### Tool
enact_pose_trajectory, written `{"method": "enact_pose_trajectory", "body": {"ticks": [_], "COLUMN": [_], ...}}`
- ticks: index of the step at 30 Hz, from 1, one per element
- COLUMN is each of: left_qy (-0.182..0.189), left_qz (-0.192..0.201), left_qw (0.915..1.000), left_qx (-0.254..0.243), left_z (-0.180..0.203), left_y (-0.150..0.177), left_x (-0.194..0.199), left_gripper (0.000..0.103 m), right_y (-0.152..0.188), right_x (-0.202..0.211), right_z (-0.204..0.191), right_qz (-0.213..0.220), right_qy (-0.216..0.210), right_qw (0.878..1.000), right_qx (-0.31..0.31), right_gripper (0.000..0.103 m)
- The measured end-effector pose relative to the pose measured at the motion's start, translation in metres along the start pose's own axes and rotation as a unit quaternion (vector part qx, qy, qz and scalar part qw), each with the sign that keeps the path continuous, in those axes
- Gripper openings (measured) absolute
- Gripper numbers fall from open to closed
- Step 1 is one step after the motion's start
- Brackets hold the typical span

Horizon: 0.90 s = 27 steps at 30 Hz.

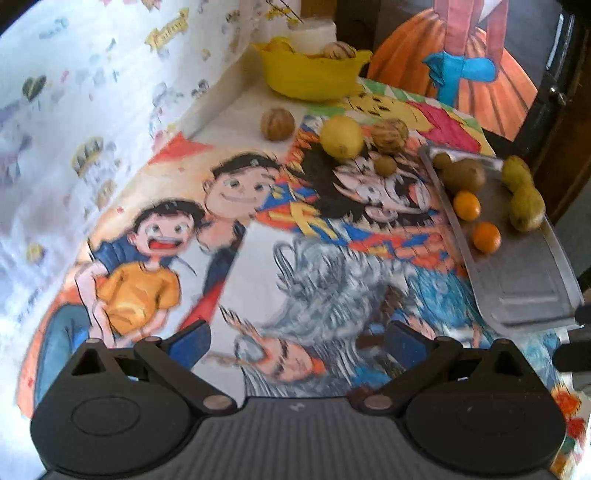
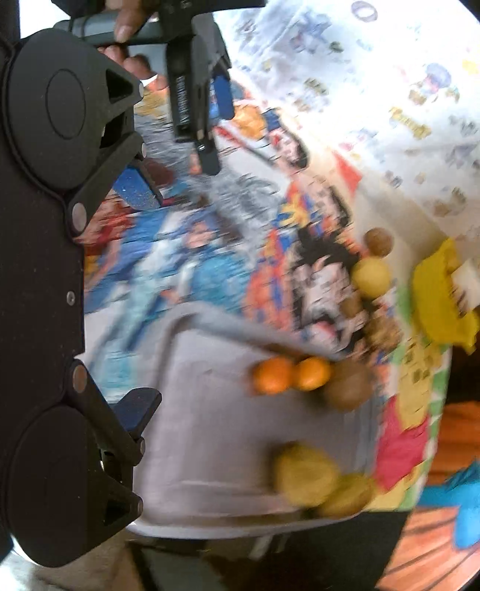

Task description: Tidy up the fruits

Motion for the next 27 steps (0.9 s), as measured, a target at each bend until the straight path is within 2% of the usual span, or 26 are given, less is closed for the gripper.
{"method": "enact_pose_trajectory", "body": {"ticks": [8, 14, 27], "left_qy": [-0.015, -0.023, 0.000], "left_qz": [0.025, 0.038, 0.034], "left_qw": [0.9991, 0.9977, 0.9971], "left_qx": [0.032, 0.051, 0.067], "left_z": [-0.007, -0.004, 0.037], "left_y": [-0.034, -0.056, -0.082], "left_x": [-0.013, -0.027, -0.054], "left_gripper": [0.102, 0.102, 0.102], "right_y": [-0.069, -0.109, -0.165], "right_x": [-0.004, 0.000, -0.027], "right_z": [0.013, 0.040, 0.079], "right_qz": [0.052, 0.083, 0.077], "right_qy": [0.036, 0.058, 0.057], "right_qw": [0.995, 0.991, 0.988], "right_qx": [0.076, 0.082, 0.119], "right_gripper": [0.102, 0.102, 0.102]}}
Point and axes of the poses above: each gripper's, at about its wrist camera, not at the fingertips, and x roughly against the way its jaws point, z to its right, y to its underside, the point moved 5 cm from there along -x, roughly the way its jaws point, and after that the axes turned 12 degrees about -y, right-handed, at the moved point
